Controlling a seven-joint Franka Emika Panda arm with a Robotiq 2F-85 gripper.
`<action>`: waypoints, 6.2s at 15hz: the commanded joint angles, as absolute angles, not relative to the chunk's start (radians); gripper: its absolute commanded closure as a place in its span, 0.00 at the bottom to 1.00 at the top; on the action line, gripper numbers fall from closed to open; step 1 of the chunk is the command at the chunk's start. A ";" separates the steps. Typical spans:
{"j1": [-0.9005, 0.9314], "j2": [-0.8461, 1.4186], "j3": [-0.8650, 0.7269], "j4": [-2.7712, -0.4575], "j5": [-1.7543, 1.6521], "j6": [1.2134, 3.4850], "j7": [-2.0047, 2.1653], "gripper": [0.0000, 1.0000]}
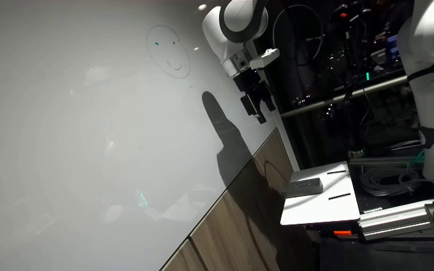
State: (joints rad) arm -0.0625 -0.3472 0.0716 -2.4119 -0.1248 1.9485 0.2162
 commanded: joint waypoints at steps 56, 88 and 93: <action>0.105 0.106 -0.041 -2.665 -0.362 2.767 0.330 0.00; 0.104 -0.064 0.016 -2.656 -0.475 2.482 0.418 0.00; 0.052 -0.062 0.015 -2.653 -0.460 2.487 0.405 0.00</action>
State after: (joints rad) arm 0.0863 -0.0534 -0.0018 -2.6543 -0.4491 2.5053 0.4088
